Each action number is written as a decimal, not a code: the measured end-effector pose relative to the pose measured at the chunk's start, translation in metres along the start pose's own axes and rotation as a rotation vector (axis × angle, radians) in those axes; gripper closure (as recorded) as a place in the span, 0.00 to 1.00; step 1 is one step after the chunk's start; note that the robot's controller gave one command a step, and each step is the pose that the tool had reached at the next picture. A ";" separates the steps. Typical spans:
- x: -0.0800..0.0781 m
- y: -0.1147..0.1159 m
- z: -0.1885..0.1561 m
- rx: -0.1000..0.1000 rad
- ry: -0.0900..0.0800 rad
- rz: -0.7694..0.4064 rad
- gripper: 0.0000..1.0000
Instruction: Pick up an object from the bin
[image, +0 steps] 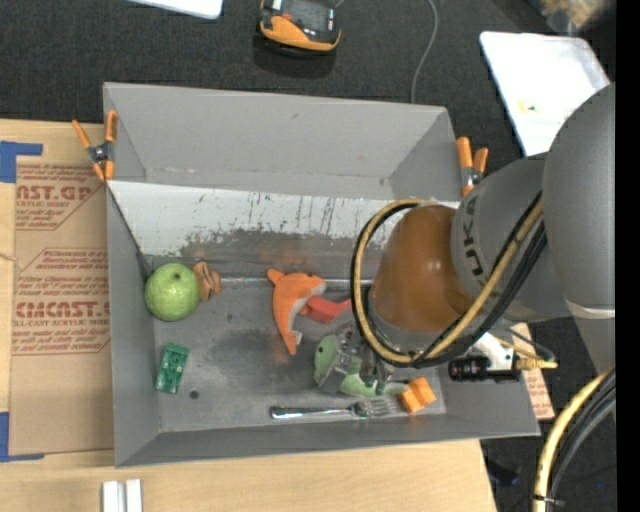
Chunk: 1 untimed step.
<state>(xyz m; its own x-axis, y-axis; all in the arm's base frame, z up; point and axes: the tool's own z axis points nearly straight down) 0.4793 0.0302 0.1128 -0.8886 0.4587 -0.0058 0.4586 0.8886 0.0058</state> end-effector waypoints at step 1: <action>0.004 0.008 -0.071 0.005 0.006 0.003 1.00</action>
Offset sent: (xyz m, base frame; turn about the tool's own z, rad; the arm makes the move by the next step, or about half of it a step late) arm 0.0203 0.0124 0.1506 0.0227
